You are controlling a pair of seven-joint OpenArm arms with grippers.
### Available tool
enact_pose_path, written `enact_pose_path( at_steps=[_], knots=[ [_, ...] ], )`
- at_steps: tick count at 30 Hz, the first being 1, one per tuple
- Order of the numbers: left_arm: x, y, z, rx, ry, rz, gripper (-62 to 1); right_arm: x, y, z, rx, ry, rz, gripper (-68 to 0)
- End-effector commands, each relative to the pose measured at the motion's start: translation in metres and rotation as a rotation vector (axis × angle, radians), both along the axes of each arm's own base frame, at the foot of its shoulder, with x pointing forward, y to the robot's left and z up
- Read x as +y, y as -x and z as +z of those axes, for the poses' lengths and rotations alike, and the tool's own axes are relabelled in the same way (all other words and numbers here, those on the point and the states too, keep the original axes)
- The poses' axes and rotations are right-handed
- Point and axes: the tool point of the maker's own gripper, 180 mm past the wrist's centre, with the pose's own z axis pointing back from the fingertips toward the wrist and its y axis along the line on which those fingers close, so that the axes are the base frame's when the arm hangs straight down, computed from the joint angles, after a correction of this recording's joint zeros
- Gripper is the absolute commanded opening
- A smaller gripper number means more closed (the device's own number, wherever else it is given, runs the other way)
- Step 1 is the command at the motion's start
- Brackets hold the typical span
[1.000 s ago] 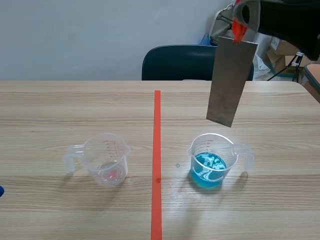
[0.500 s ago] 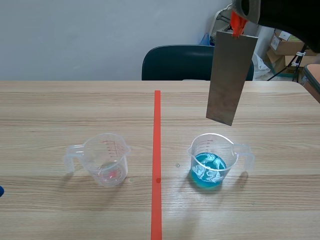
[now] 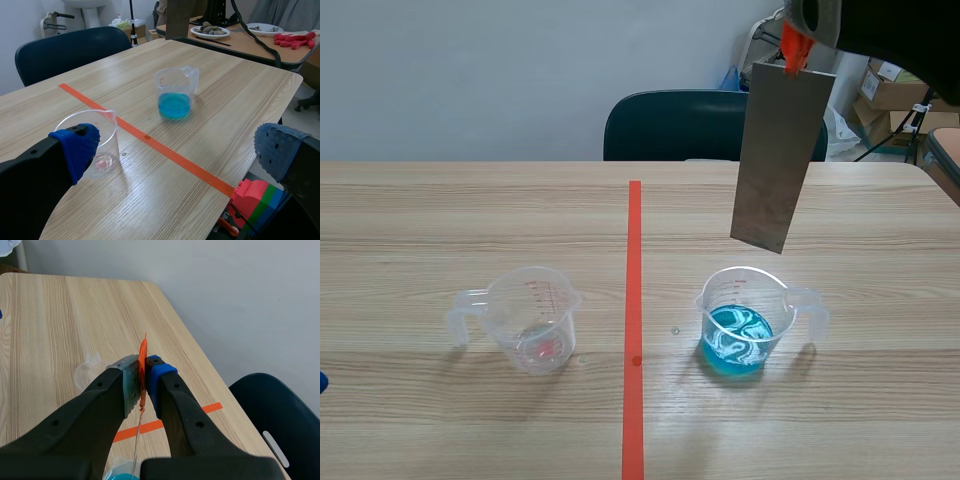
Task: Do the redox reaction experiment
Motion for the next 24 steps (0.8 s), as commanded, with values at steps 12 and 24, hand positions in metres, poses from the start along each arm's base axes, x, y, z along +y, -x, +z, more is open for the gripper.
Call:
enact_pose_path(
  at_steps=[12,24],
  knots=[
    [-0.003,-0.0011,0.0034,-0.002,0.011,0.003,1.4,0.0004,0.0015,0.009,-0.021,-0.009,0.013,-66.7],
    [-0.003,-0.0012,0.0036,-0.003,0.012,0.003,1.4,0.0004,0.0015,0.009,-0.021,-0.009,0.013,-66.7]
  ],
)
